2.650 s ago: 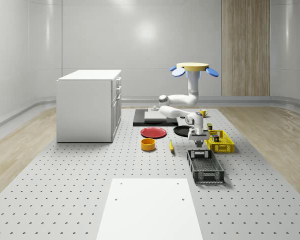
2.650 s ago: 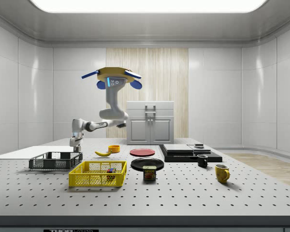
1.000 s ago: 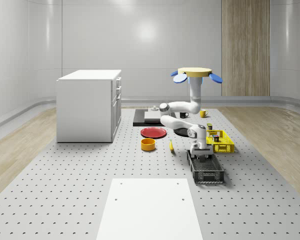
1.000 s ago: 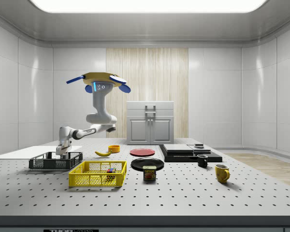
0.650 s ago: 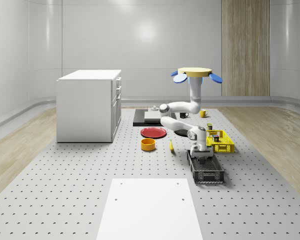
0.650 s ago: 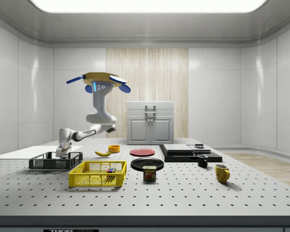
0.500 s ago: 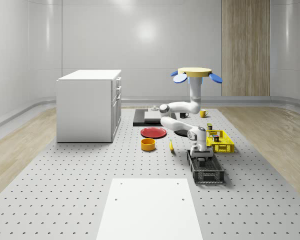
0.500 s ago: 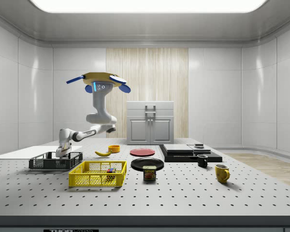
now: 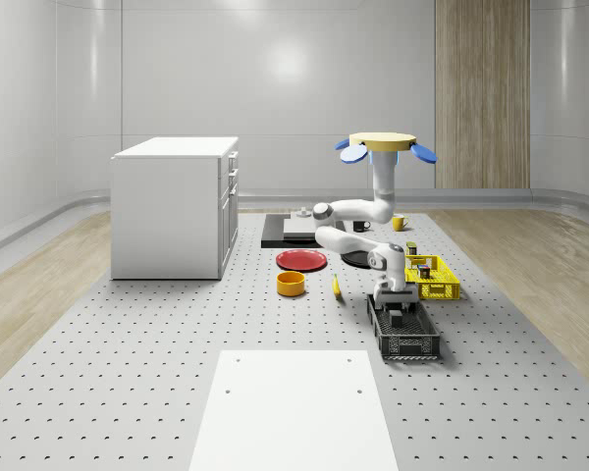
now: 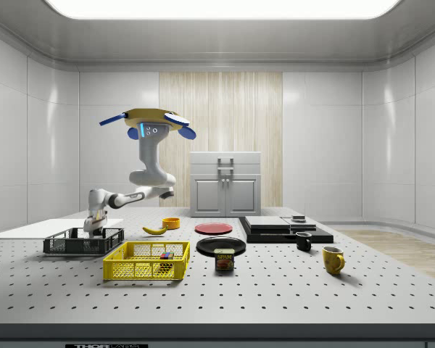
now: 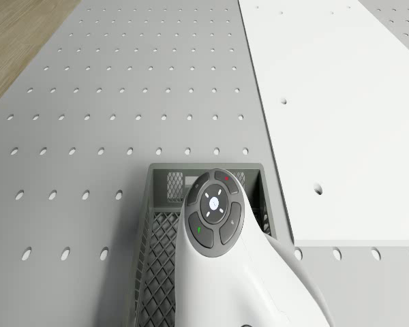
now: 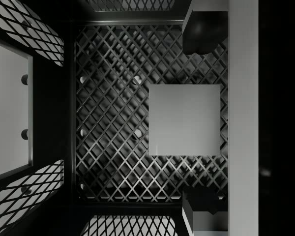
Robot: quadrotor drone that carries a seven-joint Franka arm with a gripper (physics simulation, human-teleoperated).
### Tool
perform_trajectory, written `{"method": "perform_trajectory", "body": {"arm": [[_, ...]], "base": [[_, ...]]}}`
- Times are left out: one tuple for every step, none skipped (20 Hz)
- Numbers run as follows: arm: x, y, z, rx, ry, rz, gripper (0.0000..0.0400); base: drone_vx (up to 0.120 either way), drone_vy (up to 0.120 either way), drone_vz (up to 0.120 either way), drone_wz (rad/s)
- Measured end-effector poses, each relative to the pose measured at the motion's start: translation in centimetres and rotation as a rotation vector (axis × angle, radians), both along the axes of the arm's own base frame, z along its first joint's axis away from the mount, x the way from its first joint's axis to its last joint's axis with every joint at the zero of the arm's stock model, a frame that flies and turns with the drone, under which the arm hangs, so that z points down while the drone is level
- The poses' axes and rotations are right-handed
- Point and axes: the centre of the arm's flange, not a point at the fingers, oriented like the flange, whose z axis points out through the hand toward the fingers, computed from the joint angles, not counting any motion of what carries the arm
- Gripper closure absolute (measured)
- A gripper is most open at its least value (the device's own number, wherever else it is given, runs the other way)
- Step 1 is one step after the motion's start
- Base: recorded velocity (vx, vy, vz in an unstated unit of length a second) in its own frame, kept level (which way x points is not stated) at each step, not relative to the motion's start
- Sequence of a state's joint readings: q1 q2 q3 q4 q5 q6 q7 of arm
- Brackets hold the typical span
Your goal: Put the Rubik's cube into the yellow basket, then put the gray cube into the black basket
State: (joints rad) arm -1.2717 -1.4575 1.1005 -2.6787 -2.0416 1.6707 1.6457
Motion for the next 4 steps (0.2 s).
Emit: {"method": "perform_trajectory", "body": {"arm": [[0.0, 0.0, -0.12, 0.0, 0.0, 0.0, 0.0004], [0.0, 0.0, -0.21, 0.0, 0.0, 0.0, 0.0003], [0.0, 0.0, -0.29, 0.0, 0.0, 0.0, 0.0002], [0.0, 0.0, -0.31, 0.0, 0.0, 0.0, 0.0002]], "base": [[0.0, 0.0, 0.0, 0.0], [0.0, 0.0, 0.0, 0.0], [0.0, 0.0, 0.0, 0.0], [0.0, 0.0, 0.0, 0.0]]}}
